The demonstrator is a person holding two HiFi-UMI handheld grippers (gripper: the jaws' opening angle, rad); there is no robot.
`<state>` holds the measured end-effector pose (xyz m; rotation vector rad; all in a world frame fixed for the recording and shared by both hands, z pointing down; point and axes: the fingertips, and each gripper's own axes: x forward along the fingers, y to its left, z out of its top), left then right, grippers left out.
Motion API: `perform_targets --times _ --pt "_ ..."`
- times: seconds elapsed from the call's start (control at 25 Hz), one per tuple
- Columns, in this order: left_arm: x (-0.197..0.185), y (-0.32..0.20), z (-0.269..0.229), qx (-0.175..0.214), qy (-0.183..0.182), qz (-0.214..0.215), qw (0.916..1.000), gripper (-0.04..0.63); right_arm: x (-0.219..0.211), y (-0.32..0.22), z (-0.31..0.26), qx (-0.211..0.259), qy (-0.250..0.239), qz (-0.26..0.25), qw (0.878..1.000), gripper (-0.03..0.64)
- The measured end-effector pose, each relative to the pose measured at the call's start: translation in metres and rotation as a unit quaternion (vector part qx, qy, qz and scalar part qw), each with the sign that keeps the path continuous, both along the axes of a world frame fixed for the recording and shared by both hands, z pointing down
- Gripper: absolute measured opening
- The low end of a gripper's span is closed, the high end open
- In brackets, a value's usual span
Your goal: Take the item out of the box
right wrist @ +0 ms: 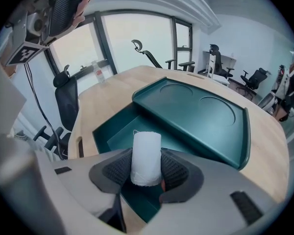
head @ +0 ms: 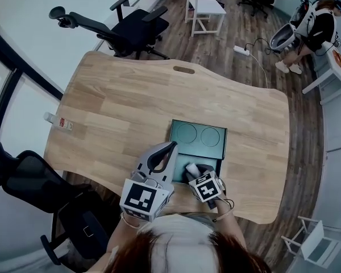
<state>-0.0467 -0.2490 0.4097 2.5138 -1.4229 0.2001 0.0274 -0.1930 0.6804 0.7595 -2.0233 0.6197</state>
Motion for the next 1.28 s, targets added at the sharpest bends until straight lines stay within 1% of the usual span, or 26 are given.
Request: perform_targets --times 0.32,0.4,0.56,0.76,0.96,1.08,1.28 --pt "0.000 0.021 -0.006 0.021 0.002 0.026 0.9994 0.004 -0.003 0.004 -0.022 0.046 -0.034 0.032 0.998 0.193" --pt "-0.001 0.026 -0.009 0.031 0.001 0.034 0.9989 0.005 -0.003 0.005 -0.029 0.062 -0.038 0.039 0.997 0.193" --pt "-0.005 0.037 -0.009 0.034 0.003 0.044 0.9984 0.005 -0.003 0.010 -0.039 0.087 -0.037 0.051 0.994 0.193" --pt "-0.007 0.050 -0.012 0.041 0.006 0.057 0.9975 0.005 0.000 0.018 -0.056 0.110 -0.051 0.088 0.989 0.193" --pt "-0.003 0.061 -0.013 0.046 0.008 0.072 0.9963 0.005 0.005 0.018 -0.074 0.140 -0.075 0.126 0.979 0.193" --pt "0.003 0.067 -0.015 0.049 0.008 0.080 0.9956 0.005 0.011 0.021 -0.085 0.147 -0.083 0.141 0.976 0.193" --pt "0.016 0.074 -0.016 0.051 0.007 0.087 0.9949 0.005 0.021 0.024 -0.104 0.174 -0.098 0.153 0.968 0.193"
